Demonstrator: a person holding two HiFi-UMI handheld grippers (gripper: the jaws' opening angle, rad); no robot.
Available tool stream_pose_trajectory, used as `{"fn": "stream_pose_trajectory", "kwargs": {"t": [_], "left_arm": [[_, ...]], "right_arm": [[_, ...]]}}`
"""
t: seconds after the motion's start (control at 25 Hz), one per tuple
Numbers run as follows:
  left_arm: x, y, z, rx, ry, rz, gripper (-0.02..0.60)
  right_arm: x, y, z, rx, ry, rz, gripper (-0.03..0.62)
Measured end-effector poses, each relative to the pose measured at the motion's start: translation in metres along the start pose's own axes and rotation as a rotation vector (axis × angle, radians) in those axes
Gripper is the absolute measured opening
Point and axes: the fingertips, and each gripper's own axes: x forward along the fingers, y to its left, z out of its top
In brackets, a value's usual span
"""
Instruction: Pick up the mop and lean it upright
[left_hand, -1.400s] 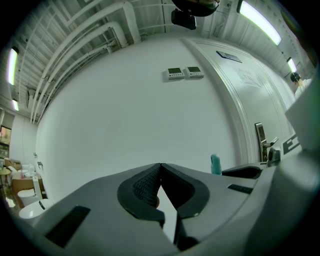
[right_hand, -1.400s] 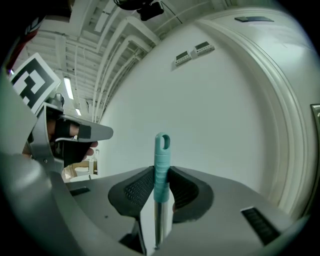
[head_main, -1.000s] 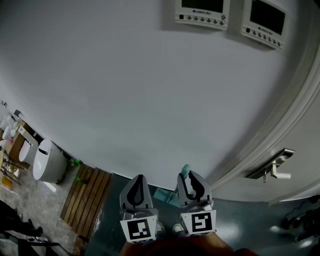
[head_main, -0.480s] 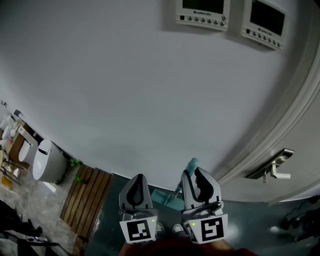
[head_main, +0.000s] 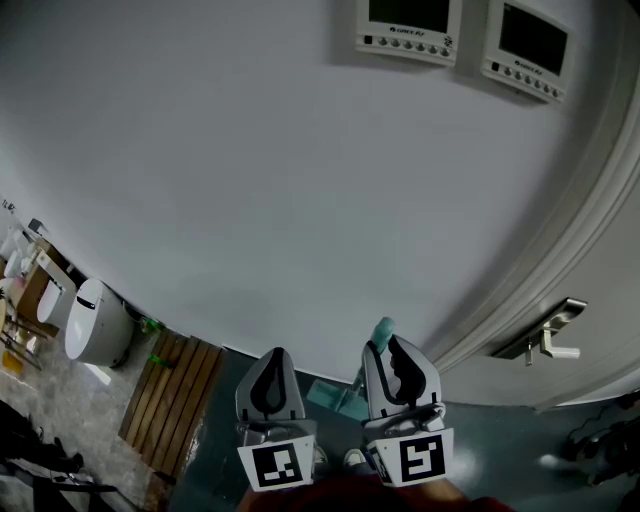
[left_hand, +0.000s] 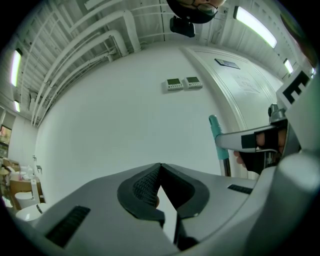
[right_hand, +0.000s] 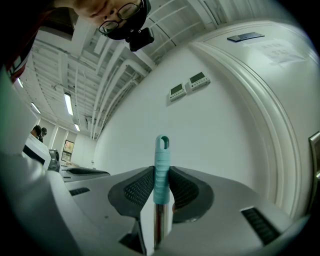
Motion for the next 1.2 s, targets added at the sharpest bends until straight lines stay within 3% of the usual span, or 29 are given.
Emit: {"fn": "stream_pose_trajectory", "kwargs": {"t": [0.36,1.2], "left_arm": [[-0.003,0.003,0.002,-0.018,-0.011,0.009,0.014],[-0.009,0.011,0.001,-0.018,-0.010,0.031,0.014]], "right_arm": [[-0.001,-0.003,0.006,0.025,-0.030,-0.027,0.107],[-0.003,0.011,-0.013,0.012,0.041,0.027,0.107]]}}
